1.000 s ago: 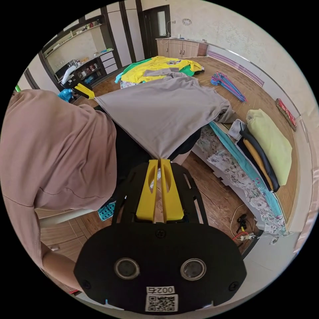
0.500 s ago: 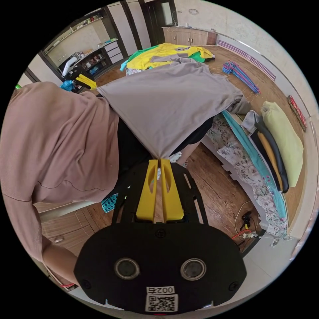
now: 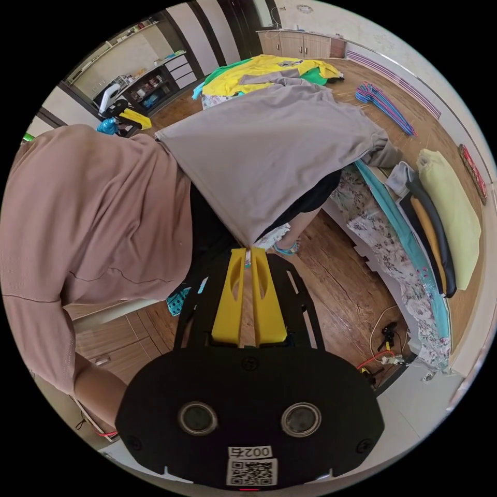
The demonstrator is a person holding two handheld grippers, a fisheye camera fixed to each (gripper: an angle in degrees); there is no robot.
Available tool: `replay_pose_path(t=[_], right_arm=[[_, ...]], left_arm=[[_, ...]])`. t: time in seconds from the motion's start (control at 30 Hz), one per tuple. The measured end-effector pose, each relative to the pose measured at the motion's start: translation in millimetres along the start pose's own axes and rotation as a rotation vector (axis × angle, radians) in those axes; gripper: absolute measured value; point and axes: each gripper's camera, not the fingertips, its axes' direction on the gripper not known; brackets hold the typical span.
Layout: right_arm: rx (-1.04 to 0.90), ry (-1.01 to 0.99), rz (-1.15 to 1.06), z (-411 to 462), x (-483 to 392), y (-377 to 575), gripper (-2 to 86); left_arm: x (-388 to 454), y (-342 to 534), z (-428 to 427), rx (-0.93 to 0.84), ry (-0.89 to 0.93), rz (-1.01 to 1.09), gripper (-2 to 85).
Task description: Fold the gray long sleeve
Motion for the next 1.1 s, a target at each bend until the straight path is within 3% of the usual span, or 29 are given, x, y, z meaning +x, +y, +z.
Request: replay_pose_path(t=[0.23,0.37,0.5,0.9,1.1], right_arm=[[0.297,0.124,0.241,-9,46,-18,-0.8],[0.508,0.158,0.362,-8,83,-62,-0.5],[0.599,0.194,0.467,-4,117,-120,1.1],[0.545,0.155,0.651,29,218,-243,8.4],[0.444,0.162,0.646,37,250,-287,4.6]], left_arm=[[-49,-16,-1,0.174,-0.130,-0.255,-0.9],[-87,-60,16,0.351,-0.123,-0.327,-1.1],[-126,-119,41,0.404,-0.139,-0.414,-1.2],[-214,-253,113,0.208,-0.319,-0.558,4.0],[-231,-284,130,0.168,-0.289,-0.573,0.1]])
